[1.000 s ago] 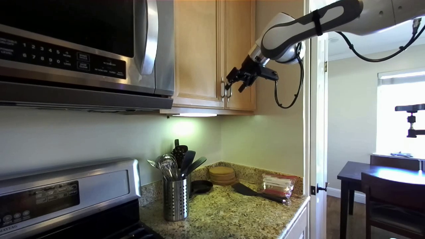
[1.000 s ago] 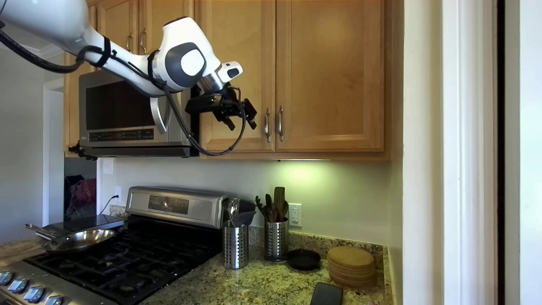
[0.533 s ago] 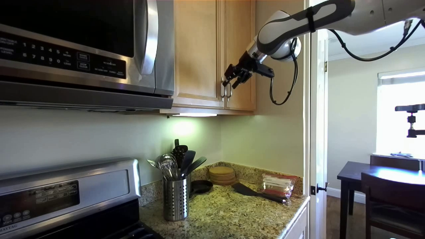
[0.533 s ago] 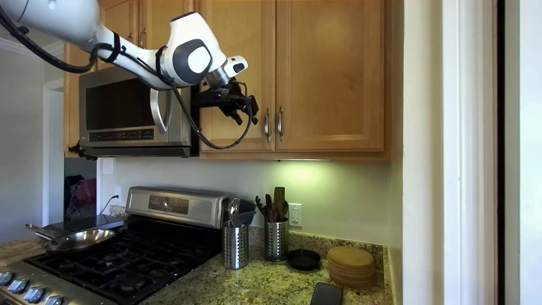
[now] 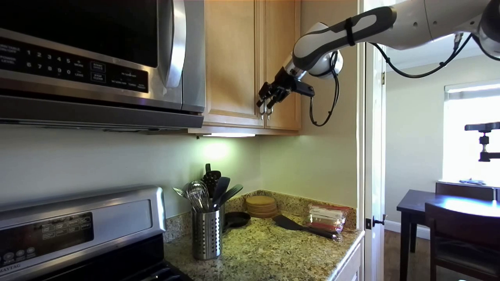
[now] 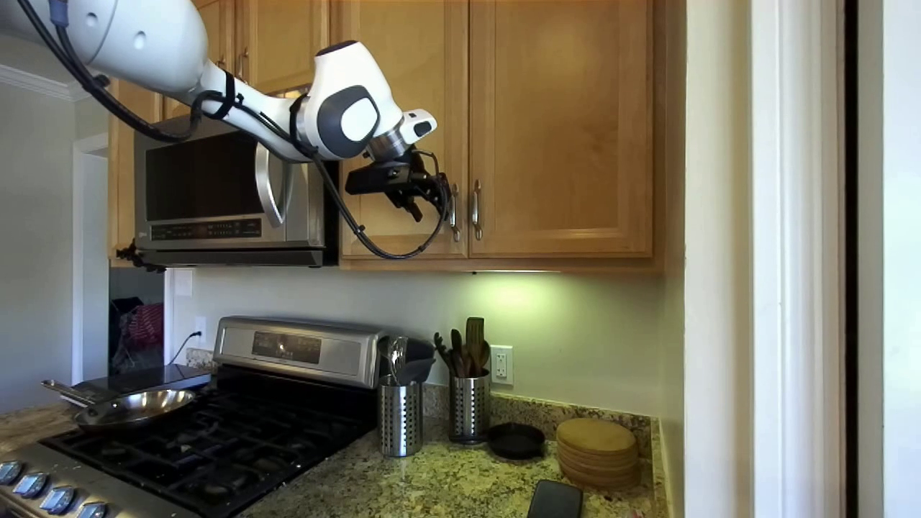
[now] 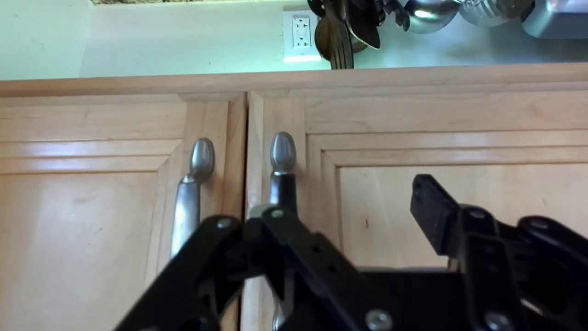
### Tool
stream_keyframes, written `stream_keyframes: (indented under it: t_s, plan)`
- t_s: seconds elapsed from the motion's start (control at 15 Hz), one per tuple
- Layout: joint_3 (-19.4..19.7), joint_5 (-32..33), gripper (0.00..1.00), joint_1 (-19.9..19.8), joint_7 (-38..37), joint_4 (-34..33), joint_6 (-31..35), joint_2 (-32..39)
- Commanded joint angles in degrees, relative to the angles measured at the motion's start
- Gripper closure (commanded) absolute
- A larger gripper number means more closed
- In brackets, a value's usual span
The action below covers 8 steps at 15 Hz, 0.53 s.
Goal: Open the left door of the upper cabinet on the right
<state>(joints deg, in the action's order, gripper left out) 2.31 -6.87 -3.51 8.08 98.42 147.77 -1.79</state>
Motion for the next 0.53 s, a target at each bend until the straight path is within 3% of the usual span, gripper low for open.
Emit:
stream_keyframes:
  t_s: [0.0,0.07,0.13,0.27,0.47]
  plan:
    - [1.1,-1.4,0.38,-0.2,3.8,-2.7,1.5,2.5]
    - [1.2,-1.1,0.36,-0.5,4.2,-3.0,1.4,2.8]
    - [1.4,-1.1,0.24,-0.8,4.9,-3.2,1.2,2.9]
    - [1.8,-1.2,0.11,-1.1,5.9,-3.0,-0.2,2.2]
    - [2.2,-1.7,0.00,-1.4,8.0,-3.0,1.1,2.2]
